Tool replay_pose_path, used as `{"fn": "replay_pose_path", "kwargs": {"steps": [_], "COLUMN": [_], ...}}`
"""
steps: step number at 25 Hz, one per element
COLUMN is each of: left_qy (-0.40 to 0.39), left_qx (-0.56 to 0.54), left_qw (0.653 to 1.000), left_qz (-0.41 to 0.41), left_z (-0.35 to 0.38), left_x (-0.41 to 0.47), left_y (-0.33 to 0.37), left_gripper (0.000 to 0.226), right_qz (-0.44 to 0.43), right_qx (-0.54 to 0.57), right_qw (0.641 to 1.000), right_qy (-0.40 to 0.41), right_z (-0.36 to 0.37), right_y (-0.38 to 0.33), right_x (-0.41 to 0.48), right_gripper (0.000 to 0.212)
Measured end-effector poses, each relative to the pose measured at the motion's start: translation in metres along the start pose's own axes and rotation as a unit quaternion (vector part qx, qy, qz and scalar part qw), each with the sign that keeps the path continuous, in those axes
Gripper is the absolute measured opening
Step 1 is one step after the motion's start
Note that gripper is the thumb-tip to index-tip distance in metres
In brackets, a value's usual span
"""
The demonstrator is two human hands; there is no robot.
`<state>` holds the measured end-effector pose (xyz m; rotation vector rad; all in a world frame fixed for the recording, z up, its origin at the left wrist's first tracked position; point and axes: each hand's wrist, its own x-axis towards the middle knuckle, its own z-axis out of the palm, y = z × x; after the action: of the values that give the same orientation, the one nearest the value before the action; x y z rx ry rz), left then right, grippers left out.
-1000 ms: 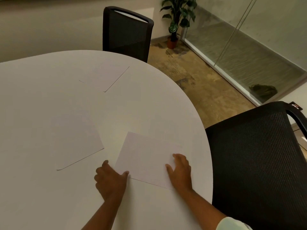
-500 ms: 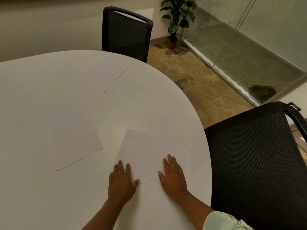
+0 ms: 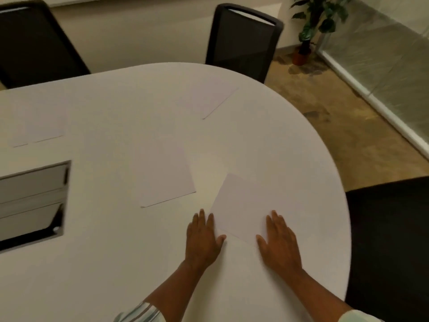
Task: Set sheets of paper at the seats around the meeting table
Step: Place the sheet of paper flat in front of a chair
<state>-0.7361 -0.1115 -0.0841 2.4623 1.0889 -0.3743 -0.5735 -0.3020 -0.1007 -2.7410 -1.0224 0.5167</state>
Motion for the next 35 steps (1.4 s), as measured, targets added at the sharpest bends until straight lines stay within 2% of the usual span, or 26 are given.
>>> {"fn": "replay_pose_path", "kwargs": {"steps": [7, 11, 13, 16, 18, 21, 22, 23, 26, 29, 30, 32, 34, 35], "left_qy": [0.067, 0.109, 0.147, 0.19, 0.185, 0.166, 0.156, 0.141, 0.109, 0.104, 0.098, 0.082, 0.07, 0.067], "left_qx": [-0.094, -0.186, -0.289, -0.423, -0.493, -0.637, -0.658, -0.657, -0.639, -0.645, -0.654, -0.687, -0.713, -0.7], "left_qw": [0.985, 0.957, 0.916, 0.83, 0.774, 0.656, 0.637, 0.642, 0.675, 0.679, 0.676, 0.649, 0.626, 0.641], "left_qz": [-0.13, -0.193, -0.237, -0.31, -0.352, -0.369, -0.369, -0.368, -0.353, -0.333, -0.326, -0.317, -0.309, -0.307], "left_z": [-0.048, -0.079, -0.095, -0.111, -0.115, -0.119, -0.121, -0.122, -0.124, -0.13, -0.132, -0.133, -0.131, -0.128], "left_x": [0.008, 0.022, 0.035, 0.054, 0.069, 0.086, 0.089, 0.092, 0.099, 0.106, 0.107, 0.107, 0.1, 0.096], "left_y": [-0.087, -0.132, -0.15, -0.172, -0.188, -0.204, -0.207, -0.21, -0.215, -0.216, -0.217, -0.218, -0.214, -0.213], "left_gripper": [0.081, 0.076, 0.07, 0.056, 0.047, 0.02, 0.013, 0.01, 0.027, 0.044, 0.047, 0.049, 0.041, 0.03], "right_qz": [-0.143, -0.227, -0.265, -0.295, -0.299, -0.303, -0.306, -0.309, -0.313, -0.31, -0.312, -0.316, -0.318, -0.317], "right_qx": [0.015, 0.001, -0.014, -0.04, -0.06, -0.082, -0.083, -0.082, -0.08, -0.086, -0.088, -0.089, -0.09, -0.088], "right_qw": [0.989, 0.973, 0.961, 0.949, 0.943, 0.939, 0.938, 0.938, 0.937, 0.936, 0.934, 0.932, 0.931, 0.931], "right_qy": [-0.026, -0.05, -0.072, -0.107, -0.13, -0.142, -0.14, -0.136, -0.134, -0.145, -0.148, -0.154, -0.158, -0.16], "right_z": [0.014, 0.02, 0.027, 0.035, 0.041, 0.048, 0.051, 0.052, 0.054, 0.057, 0.059, 0.061, 0.062, 0.061], "right_y": [-0.124, -0.205, -0.239, -0.273, -0.283, -0.283, -0.281, -0.279, -0.273, -0.267, -0.264, -0.257, -0.25, -0.247], "right_x": [0.051, 0.082, 0.1, 0.124, 0.134, 0.137, 0.135, 0.132, 0.122, 0.108, 0.104, 0.094, 0.083, 0.077], "right_gripper": [0.081, 0.084, 0.084, 0.083, 0.083, 0.082, 0.082, 0.081, 0.079, 0.079, 0.079, 0.079, 0.079, 0.08]}}
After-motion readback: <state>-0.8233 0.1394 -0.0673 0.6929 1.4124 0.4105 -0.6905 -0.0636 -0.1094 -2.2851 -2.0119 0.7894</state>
